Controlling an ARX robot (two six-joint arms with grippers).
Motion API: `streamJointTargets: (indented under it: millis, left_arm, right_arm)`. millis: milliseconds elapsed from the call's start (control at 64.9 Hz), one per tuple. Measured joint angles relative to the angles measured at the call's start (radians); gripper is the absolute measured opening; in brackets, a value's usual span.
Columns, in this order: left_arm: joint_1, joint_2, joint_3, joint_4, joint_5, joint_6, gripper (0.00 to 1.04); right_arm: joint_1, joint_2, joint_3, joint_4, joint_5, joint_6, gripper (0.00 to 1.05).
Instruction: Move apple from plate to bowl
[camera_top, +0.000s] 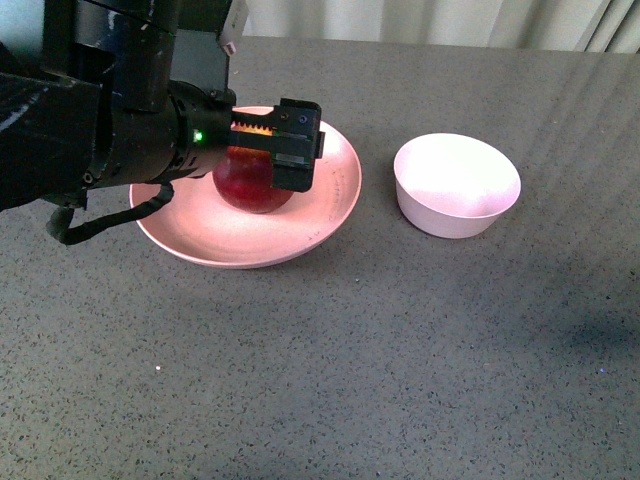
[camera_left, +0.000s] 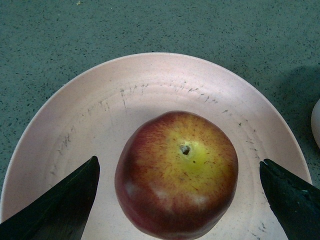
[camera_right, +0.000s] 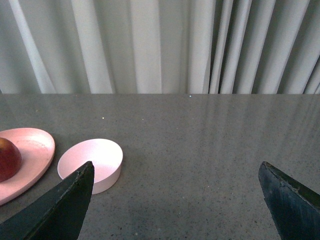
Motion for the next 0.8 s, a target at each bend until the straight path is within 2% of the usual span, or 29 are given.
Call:
streamJointTargets:
  millis: [354,493,570,801]
  left_arm:
    - [-0.035,0.079,0.072,-0.069,-0.071,0.040,0.96]
    - [-0.043,0.081,0.080,-0.074,-0.092,0.047,0.79]
    - [-0.051,0.081,0.080,-0.074,-0.100,0.047,0.75]
    - [-0.095,0.025,0.081,-0.084,-0.076,0.028,0.73]
  right_arm:
    - [0.000,0.000,0.000,0.000,0.000,0.000,0.96]
    - [0.000,0.000,0.000,0.000,0.000,0.000,0.96]
    - [0.000,0.000,0.000,0.000,0.000,0.000,0.96]
    - [0.000,0.000,0.000,0.000,0.000,0.000,0.96]
